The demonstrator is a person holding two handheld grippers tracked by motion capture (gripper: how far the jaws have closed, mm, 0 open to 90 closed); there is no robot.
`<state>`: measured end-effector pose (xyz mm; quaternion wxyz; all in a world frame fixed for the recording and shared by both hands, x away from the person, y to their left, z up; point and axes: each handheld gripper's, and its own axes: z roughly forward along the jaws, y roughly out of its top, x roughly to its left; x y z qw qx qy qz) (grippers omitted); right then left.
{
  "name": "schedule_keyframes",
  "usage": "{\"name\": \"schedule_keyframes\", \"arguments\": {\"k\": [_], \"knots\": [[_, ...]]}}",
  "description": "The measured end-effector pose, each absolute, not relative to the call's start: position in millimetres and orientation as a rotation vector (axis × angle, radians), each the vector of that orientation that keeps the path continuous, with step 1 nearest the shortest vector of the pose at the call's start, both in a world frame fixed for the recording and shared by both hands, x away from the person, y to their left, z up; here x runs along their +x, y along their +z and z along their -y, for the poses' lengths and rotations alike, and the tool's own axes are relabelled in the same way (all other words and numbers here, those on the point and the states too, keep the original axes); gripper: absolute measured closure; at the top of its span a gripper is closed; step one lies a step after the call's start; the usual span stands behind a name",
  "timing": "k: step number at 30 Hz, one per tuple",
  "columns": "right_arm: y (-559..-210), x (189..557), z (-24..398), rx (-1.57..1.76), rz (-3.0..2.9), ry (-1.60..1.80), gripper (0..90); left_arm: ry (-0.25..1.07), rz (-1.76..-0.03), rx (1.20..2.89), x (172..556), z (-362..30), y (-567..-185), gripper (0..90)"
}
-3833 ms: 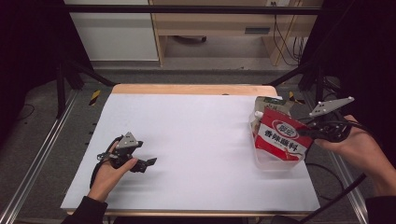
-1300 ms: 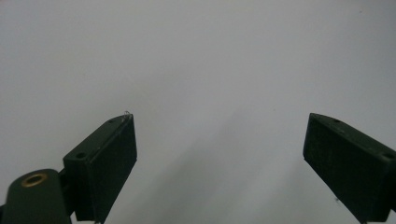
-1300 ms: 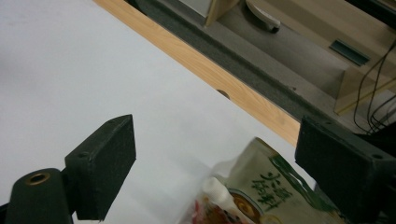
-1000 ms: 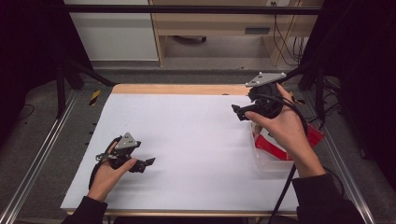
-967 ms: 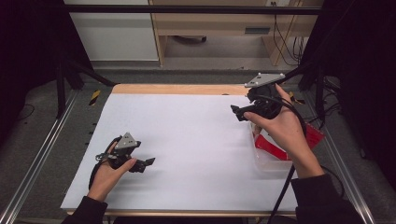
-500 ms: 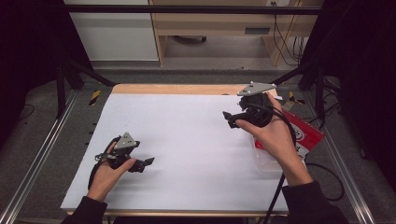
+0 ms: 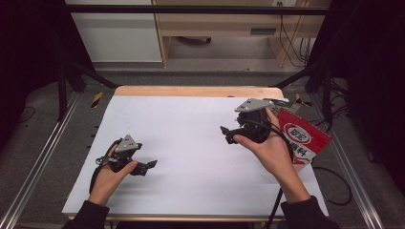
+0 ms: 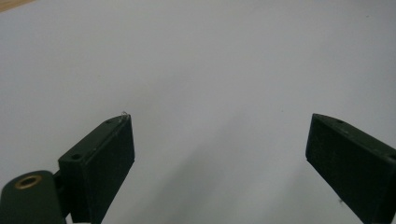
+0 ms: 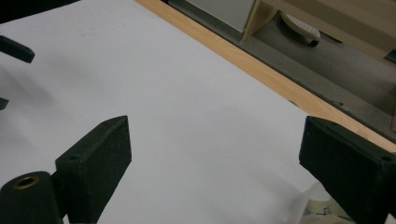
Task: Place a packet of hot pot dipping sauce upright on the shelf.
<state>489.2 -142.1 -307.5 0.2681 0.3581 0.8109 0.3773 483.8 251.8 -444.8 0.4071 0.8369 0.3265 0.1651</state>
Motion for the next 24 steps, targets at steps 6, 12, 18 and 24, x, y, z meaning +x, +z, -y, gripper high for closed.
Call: {"name": "schedule_keyframes", "arguments": {"k": [6, 12, 18, 24], "knots": [[-328, 479, 137, 0.964, -2.212, 1.018, 8.9, 0.417, -0.824, 2.109, 484, -252, -445, 8.0], [-356, 469, 133, 0.974, -2.248, 0.988, 8.4, 0.417, -0.825, 2.106, 484, -253, -445, 7.8], [-381, 464, 128, 0.998, -2.27, 0.98, 8.7, 0.417, -0.826, 2.106, 484, -252, -445, 7.8], [-405, 466, 125, 1.063, -2.263, 1.024, 9.3, 0.419, -0.827, 2.108, 484, -252, -445, 7.8]]}}
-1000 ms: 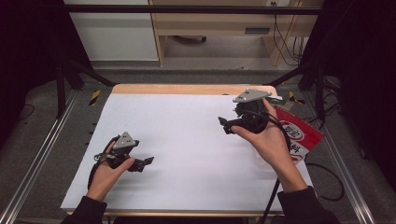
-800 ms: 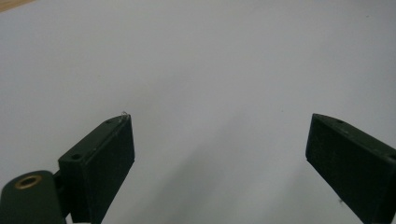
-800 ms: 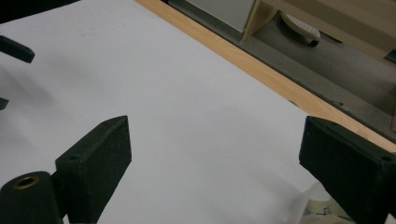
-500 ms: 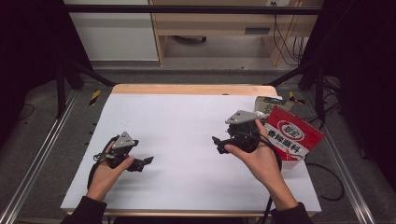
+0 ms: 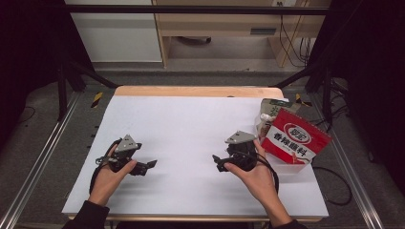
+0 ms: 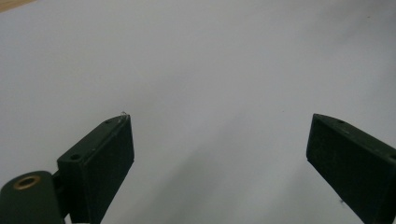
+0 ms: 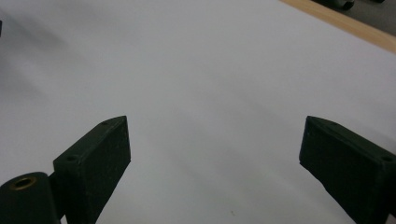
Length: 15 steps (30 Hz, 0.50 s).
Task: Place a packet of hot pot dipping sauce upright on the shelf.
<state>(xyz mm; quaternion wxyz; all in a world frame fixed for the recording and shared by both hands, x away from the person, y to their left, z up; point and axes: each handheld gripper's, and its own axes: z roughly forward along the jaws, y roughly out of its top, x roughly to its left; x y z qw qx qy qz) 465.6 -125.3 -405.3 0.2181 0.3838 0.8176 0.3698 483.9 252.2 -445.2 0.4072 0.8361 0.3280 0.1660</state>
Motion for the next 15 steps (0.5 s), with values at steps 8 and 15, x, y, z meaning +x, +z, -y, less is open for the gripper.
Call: {"name": "schedule_keyframes", "arguments": {"k": [8, 15], "knots": [[-441, 472, 120, 1.147, -2.266, 1.031, 9.0, 0.427, -0.829, 2.105, 484, -252, -445, 7.7], [-456, 467, 119, 1.171, -2.241, 1.019, 8.8, 0.436, -0.82, 2.103, 484, -250, -444, 7.5]]}}
